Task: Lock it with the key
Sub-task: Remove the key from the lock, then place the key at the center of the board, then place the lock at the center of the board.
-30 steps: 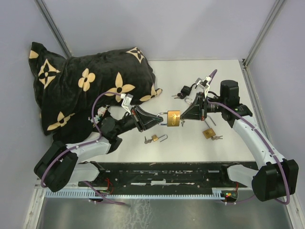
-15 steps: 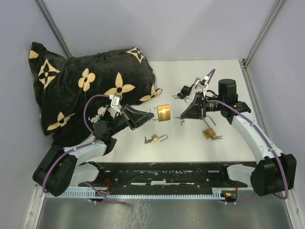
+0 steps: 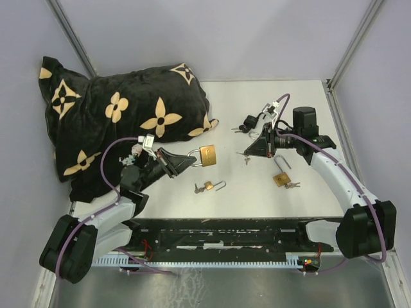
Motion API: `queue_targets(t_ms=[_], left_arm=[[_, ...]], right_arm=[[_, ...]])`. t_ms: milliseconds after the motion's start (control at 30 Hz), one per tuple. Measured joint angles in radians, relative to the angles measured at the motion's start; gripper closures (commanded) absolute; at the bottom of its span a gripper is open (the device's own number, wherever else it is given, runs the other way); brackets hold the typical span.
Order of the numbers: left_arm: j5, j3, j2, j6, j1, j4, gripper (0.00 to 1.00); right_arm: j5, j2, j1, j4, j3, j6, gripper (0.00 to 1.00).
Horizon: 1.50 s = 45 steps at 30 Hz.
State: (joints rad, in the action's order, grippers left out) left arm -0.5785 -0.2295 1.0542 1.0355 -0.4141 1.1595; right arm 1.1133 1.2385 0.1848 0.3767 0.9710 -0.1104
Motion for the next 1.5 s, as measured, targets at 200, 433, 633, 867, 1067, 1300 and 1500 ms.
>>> queue_targets(t_ms=[200, 433, 633, 867, 1067, 1300, 1500], left_arm=[[0.101, 0.127, -0.034, -0.012, 0.110, -0.179, 0.97], [0.170, 0.166, 0.085, -0.010, 0.238, -0.264, 0.97], [0.180, 0.138, 0.225, 0.004, 0.314, -0.262, 0.93], [0.219, 0.091, 0.281, 0.001, 0.363, -0.281, 0.73], [0.249, 0.025, 0.252, -0.035, 0.364, -0.346, 0.57], [0.312, 0.003, 0.119, -0.131, 0.364, -0.550, 0.44], [0.422, -0.022, -0.127, -0.251, 0.364, -0.845, 0.23]], right_arm=[[-0.127, 0.096, 0.038, -0.043, -0.003, -0.017, 0.98], [-0.325, 0.406, 0.222, -0.046, 0.190, -0.056, 0.98], [-0.469, 0.691, 0.343, -0.051, 0.490, -0.138, 0.98], [-0.577, 0.869, 0.415, -0.061, 0.631, -0.247, 0.97], [-0.627, 0.946, 0.437, -0.064, 0.688, -0.298, 0.93], [-0.660, 1.012, 0.453, -0.071, 0.735, -0.323, 0.69], [-0.692, 1.022, 0.460, -0.047, 0.760, -0.287, 0.45]])
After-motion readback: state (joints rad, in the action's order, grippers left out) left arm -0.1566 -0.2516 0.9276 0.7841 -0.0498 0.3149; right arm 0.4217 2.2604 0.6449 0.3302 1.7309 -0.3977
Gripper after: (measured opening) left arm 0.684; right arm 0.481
